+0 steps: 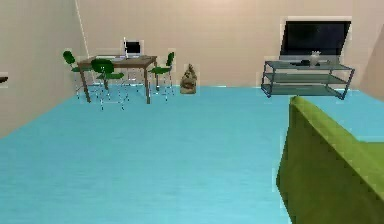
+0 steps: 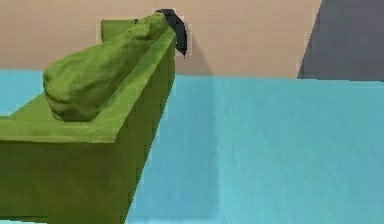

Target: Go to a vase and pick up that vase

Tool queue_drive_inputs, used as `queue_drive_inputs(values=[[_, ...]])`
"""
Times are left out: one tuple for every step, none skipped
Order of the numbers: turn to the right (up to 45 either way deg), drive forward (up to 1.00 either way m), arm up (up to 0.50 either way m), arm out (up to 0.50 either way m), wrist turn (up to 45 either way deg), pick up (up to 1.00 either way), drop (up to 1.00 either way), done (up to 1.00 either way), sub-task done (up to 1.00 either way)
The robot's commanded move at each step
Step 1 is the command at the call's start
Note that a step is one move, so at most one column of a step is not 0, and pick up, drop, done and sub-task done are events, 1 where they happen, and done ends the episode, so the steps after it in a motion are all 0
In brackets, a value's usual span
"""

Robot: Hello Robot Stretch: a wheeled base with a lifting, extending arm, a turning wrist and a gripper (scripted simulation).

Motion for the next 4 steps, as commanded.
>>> queue_drive_inputs(values=[[0.0, 0.05, 0.0, 0.0, 0.0, 0.0, 0.0, 0.0, 0.0], [3.0, 0.0, 0.0, 0.0, 0.0, 0.0, 0.0, 0.0, 0.0], [0.0, 1.0, 0.0, 0.0, 0.0, 0.0, 0.0, 0.0, 0.0], [0.0, 0.65, 0.0, 0.0, 0.0, 0.0, 0.0, 0.0, 0.0]])
